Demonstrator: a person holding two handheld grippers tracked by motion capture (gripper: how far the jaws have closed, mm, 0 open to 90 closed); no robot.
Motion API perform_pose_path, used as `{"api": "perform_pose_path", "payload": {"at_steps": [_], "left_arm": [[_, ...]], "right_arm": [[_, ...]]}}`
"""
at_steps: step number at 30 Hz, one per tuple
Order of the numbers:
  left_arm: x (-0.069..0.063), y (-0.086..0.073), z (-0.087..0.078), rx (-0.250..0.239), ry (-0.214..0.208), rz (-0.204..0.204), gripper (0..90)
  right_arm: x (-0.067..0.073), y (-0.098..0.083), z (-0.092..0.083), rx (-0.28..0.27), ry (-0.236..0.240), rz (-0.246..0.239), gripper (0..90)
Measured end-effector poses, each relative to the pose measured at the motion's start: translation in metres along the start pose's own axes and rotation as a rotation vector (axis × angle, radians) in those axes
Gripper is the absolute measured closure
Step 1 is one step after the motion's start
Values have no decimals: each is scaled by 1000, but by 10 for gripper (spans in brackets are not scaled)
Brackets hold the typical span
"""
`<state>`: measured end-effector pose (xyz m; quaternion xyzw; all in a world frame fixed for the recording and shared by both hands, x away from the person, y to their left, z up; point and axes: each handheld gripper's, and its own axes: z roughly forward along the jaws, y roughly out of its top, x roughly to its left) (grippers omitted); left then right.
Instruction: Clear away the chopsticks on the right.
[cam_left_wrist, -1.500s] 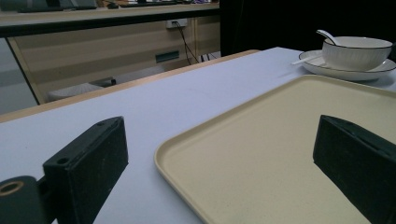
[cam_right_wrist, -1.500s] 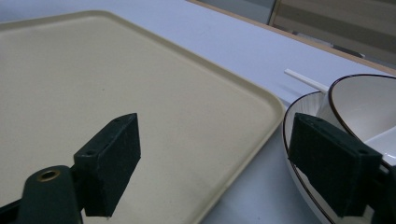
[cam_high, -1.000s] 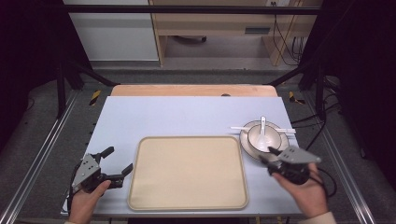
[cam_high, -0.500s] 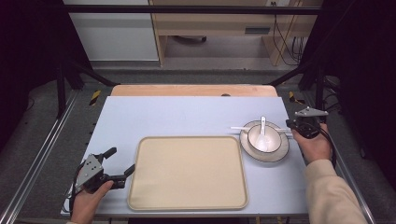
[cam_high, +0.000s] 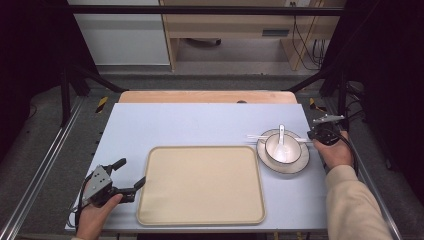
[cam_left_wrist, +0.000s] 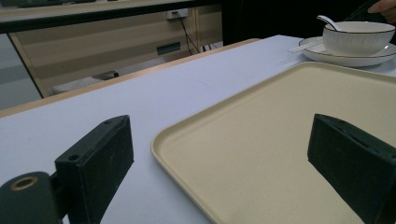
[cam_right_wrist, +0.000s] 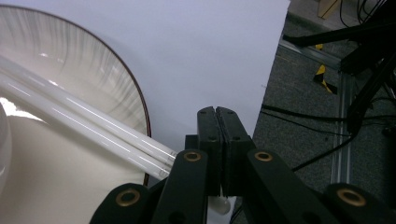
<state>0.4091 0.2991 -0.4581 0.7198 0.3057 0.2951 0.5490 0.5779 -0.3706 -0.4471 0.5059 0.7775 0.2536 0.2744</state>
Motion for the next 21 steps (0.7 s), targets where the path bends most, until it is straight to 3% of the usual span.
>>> {"api": "perform_pose_path", "payload": {"at_steps": [10,12,15,17,21], "left_arm": [[-1,0,0,4,-6,4,67],[-1,0,1,7,-7,7,68],[-1,0,1,7,-8,8,67],[-1,0,2,10,-8,9,68],[-2,0,2,10,-9,10,68]], "right_arm": [[13,-22,-20,32,11,12,895],[17,-27,-26,25,10,15,884],[17,-27,-38,-35,-2,-1,841],[19,-25,-44,-85,49,-38,810],[22,-20,-41,-92,111,-101,771]]}}
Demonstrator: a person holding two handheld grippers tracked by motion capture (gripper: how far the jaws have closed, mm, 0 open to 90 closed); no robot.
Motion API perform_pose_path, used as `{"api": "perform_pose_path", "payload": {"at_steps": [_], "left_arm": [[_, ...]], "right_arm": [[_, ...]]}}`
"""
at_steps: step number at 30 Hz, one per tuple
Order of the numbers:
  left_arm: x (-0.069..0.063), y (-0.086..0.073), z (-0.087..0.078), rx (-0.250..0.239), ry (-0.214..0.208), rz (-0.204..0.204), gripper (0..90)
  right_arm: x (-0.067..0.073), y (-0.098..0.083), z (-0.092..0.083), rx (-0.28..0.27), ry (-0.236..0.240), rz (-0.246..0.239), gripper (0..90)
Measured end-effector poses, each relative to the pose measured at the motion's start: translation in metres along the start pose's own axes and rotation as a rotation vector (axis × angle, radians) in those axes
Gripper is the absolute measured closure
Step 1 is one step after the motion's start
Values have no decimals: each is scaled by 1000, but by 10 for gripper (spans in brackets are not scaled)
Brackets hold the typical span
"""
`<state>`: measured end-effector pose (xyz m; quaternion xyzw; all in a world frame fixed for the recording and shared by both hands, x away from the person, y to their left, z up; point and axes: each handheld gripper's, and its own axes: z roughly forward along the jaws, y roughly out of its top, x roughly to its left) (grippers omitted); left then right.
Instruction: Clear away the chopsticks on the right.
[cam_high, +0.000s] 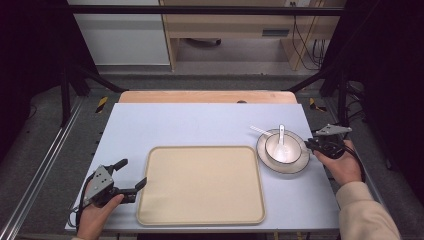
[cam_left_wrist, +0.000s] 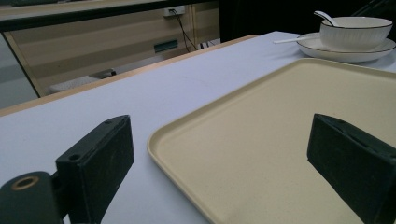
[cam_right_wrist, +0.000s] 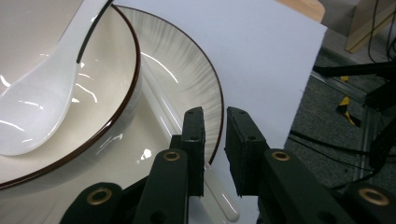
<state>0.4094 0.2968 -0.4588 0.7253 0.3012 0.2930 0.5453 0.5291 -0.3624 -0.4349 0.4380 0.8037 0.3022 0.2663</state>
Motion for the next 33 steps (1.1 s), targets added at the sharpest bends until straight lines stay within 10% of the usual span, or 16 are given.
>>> {"api": "perform_pose_path", "payload": {"at_steps": [33], "left_arm": [[0,0,0,4,-6,6,77]], "right_arm": [[4,2,16,51,56,-66,839]]}}
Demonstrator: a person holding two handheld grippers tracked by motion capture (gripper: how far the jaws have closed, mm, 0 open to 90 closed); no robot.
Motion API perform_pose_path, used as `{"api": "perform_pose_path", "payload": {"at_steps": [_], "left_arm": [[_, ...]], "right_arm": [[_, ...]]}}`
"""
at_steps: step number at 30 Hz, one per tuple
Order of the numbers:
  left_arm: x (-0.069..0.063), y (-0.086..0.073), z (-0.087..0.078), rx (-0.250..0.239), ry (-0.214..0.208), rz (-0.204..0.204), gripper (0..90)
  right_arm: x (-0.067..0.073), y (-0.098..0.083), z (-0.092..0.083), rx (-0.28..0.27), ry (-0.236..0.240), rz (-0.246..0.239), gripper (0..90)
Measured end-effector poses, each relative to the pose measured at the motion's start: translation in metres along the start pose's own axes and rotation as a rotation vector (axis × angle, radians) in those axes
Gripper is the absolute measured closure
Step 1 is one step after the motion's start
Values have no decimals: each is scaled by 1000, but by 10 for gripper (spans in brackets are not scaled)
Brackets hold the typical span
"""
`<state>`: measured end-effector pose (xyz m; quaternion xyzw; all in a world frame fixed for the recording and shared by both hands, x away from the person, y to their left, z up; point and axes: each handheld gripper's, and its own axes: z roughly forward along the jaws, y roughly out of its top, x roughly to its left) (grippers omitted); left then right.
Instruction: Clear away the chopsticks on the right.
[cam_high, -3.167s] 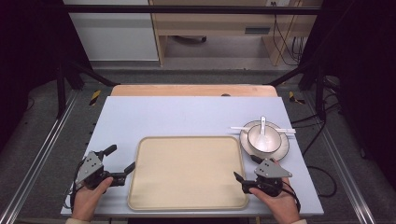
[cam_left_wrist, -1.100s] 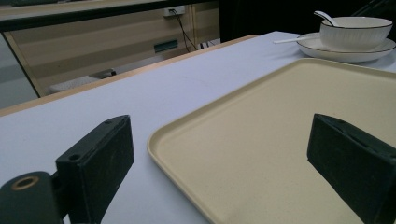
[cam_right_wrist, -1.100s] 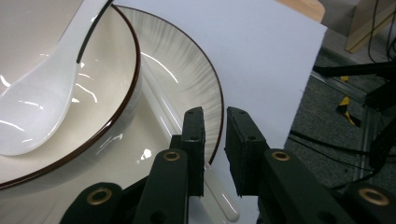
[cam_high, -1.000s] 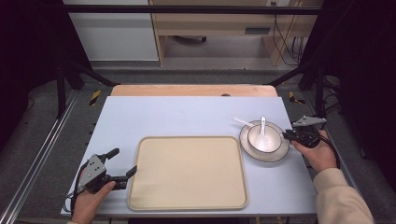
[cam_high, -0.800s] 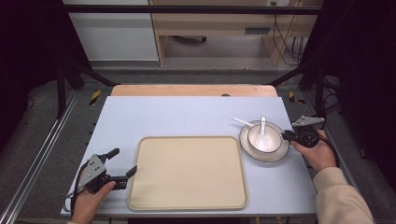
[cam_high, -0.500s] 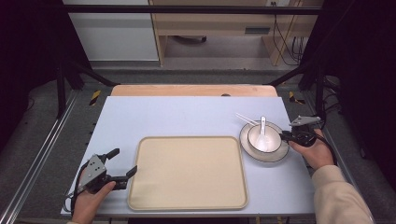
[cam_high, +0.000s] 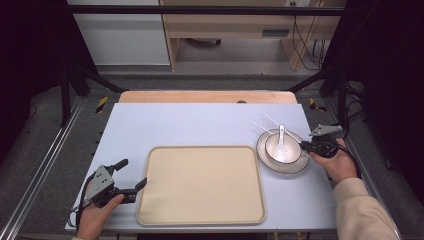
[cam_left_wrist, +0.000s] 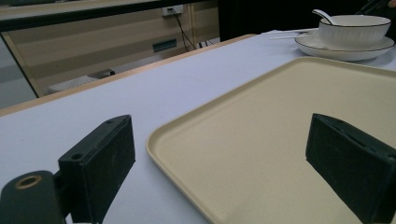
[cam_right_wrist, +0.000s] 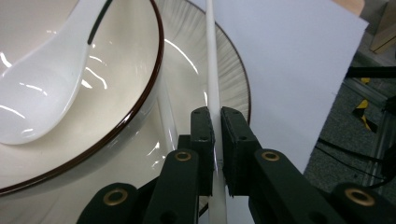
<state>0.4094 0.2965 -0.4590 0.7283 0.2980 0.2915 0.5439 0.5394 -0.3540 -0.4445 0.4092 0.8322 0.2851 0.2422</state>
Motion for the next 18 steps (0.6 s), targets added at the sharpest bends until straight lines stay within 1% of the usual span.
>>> {"api": "perform_pose_path", "payload": {"at_steps": [3,6,8,9,10,11,13,15,16,17,18], "left_arm": [[0,0,0,0,0,2,77],[0,0,0,0,1,2,77],[0,0,0,-1,3,3,78],[1,0,0,0,5,3,78],[1,0,0,0,6,2,78],[1,0,0,1,8,2,78],[1,0,0,0,11,1,78],[1,0,0,1,12,3,78],[1,0,0,1,11,4,78],[0,0,0,2,12,5,78],[0,0,0,1,12,4,78]], "right_arm": [[-1,1,-8,-19,-16,14,840],[-3,2,-19,-61,-41,41,840],[-1,4,-26,-77,-48,59,840],[2,6,-31,-89,-55,58,840],[7,10,-38,-112,-55,61,840],[11,13,-43,-124,-57,54,840],[26,22,-56,-171,-47,46,840],[44,29,-67,-210,-33,22,840],[57,35,-72,-230,-20,7,840],[80,42,-78,-246,7,-23,840],[80,42,-78,-246,7,-23,840]]}}
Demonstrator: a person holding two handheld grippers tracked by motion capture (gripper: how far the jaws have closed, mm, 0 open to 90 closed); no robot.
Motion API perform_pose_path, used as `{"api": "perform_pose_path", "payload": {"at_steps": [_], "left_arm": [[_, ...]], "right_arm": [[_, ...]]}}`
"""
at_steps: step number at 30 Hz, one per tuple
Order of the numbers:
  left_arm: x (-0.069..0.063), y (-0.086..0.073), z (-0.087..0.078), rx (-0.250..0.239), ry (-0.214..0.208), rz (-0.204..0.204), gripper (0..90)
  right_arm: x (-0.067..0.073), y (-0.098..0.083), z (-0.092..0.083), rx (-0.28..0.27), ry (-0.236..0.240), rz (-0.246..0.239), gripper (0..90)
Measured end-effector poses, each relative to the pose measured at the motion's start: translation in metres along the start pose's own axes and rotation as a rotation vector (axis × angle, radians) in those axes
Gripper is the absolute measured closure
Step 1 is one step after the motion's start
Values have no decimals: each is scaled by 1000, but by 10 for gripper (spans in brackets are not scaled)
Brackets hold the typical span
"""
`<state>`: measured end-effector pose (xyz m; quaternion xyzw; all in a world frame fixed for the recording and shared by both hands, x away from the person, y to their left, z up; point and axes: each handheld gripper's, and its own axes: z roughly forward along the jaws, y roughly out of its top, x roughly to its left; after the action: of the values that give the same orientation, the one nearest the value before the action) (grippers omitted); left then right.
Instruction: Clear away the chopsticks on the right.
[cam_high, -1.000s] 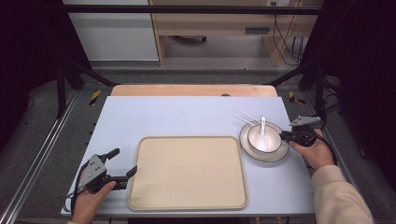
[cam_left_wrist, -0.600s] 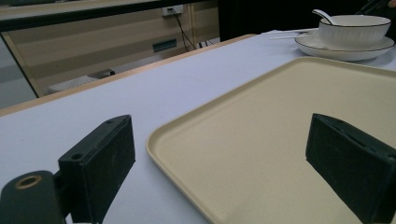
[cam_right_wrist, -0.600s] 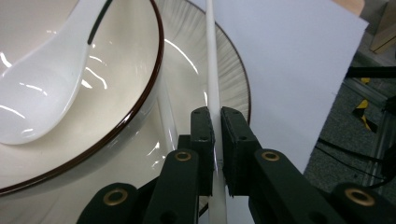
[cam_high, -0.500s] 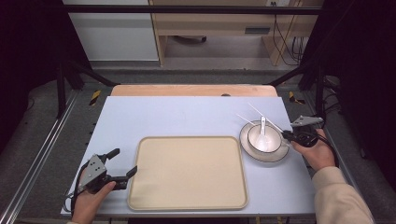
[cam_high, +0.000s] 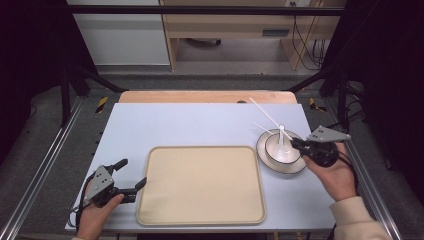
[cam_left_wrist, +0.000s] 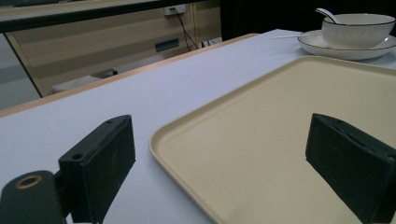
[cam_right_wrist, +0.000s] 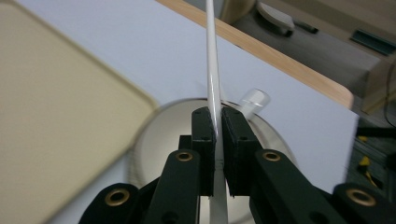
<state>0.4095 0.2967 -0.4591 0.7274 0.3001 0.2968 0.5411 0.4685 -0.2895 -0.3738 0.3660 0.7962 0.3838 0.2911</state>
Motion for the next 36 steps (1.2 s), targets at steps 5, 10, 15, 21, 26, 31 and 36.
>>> {"api": "perform_pose_path", "payload": {"at_steps": [5,10,15,21,26,31,36], "left_arm": [[1,0,-1,-1,1,4,79],[2,0,-1,-7,3,-2,79],[1,1,-2,-9,3,0,79],[2,1,-2,-8,4,0,79],[2,0,-1,-6,5,1,79],[2,0,-1,-3,5,2,79],[2,0,-1,-4,5,1,80]], "right_arm": [[54,10,3,-3,86,-65,840],[99,5,17,47,151,-100,840],[118,-2,28,86,181,-110,840],[134,-13,37,115,211,-91,840],[137,-20,40,131,214,-69,840],[139,-28,42,154,214,-53,840],[144,-35,45,167,221,-24,840]]}}
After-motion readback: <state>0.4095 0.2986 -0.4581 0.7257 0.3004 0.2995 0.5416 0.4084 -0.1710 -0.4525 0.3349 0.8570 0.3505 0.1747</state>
